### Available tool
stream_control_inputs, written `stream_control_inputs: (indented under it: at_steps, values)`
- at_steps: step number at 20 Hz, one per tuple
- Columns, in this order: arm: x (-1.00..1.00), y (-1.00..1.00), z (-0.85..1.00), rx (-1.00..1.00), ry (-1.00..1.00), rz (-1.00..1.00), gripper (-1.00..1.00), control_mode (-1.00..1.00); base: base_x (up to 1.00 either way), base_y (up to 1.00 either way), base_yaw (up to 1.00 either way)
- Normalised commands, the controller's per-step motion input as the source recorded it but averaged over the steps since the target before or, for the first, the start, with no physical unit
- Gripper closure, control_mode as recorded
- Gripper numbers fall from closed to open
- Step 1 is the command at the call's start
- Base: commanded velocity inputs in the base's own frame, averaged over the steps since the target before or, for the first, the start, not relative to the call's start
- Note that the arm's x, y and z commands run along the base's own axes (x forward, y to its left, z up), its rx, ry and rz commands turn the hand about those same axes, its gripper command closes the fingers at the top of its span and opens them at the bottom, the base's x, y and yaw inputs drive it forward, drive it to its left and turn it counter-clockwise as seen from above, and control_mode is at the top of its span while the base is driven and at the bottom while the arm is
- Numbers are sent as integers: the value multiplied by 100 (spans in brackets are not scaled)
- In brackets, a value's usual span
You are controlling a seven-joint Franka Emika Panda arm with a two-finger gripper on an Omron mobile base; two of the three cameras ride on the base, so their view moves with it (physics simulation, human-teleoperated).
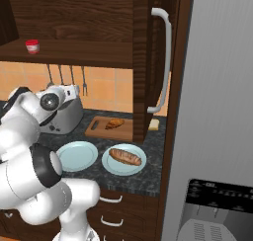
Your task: From the different types of pastries on the counter, select a croissant and place it on the cutting board. Then retrieve a jar of jam from the cabinet and place it alongside the croissant on the cutting board.
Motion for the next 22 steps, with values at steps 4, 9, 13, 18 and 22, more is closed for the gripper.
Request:
stream_control_inputs:
  at_steps: [4,9,13,18,22]
  values:
    - [-75,55,50,-7,-13,0,-100,-100,0,0,0]
    - [-35,25,78,-4,-8,1,-100,-100,0,0,0]
    - [-1,0,91,0,-3,2,-100,-100,0,0,0]
    - [-11,7,61,0,-3,1,-100,-100,0,0,0]
    - [-21,18,51,0,-4,0,-100,-100,0,0,0]
